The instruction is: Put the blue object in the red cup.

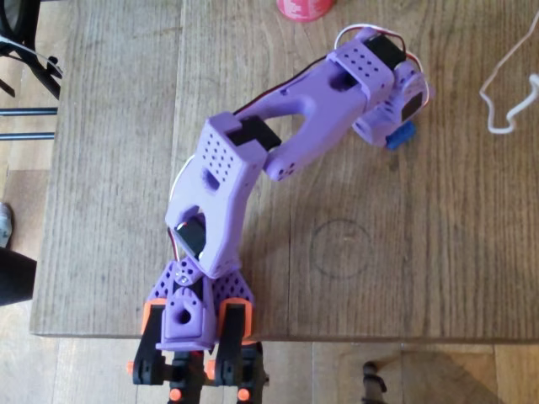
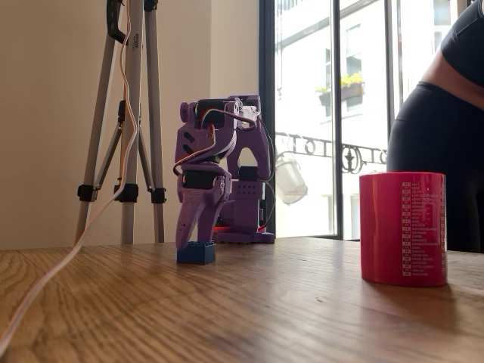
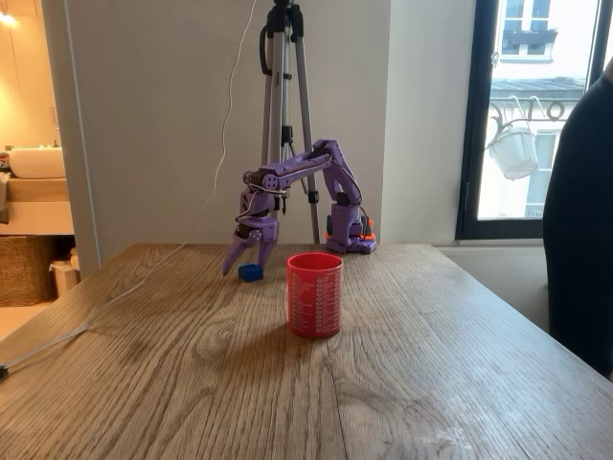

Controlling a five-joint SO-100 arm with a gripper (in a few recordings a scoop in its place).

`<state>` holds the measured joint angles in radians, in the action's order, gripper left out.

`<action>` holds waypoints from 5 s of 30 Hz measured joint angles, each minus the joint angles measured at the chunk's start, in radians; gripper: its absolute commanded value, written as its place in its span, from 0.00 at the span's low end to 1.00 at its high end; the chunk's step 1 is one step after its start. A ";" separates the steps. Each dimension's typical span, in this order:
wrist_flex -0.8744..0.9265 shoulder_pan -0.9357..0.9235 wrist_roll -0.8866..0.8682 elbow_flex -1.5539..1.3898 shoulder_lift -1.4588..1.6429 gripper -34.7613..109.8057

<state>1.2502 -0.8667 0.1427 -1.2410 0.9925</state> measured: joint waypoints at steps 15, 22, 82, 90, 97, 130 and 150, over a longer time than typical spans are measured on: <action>-0.023 -0.015 0.035 0.028 -0.011 0.25; -0.074 -0.046 0.026 0.115 0.075 0.25; -0.739 0.563 0.433 -0.253 0.397 0.24; -0.781 0.594 0.503 -0.268 0.380 0.24; -0.816 0.591 0.531 -0.270 0.350 0.24; -0.834 0.523 0.541 -0.267 0.311 0.48; -0.834 0.526 0.554 -0.265 0.313 0.24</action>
<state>0.4157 -0.3405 0.6964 -1.5064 1.3054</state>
